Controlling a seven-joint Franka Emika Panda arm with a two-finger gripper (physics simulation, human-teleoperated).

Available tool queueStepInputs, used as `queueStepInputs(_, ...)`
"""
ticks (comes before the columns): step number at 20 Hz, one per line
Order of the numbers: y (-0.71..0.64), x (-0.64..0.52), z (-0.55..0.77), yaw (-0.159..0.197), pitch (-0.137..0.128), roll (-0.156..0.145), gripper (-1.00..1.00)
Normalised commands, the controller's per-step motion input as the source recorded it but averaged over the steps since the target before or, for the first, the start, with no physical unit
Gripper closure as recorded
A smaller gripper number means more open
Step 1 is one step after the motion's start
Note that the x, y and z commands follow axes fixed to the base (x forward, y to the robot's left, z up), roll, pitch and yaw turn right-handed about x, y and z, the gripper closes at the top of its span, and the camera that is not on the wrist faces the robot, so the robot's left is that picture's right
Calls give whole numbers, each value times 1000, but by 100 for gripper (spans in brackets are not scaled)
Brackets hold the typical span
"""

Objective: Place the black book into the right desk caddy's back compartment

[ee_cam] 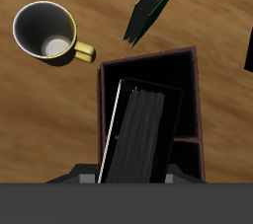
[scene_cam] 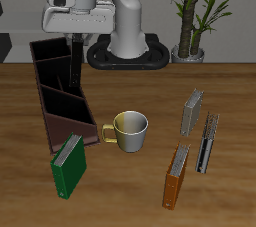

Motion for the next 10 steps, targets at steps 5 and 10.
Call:
queueStepInputs(5, -19, -221, -8, 50, -30, -16, 100)
queueStepInputs(10, -103, -240, -24, 26, -11, -22, 100)
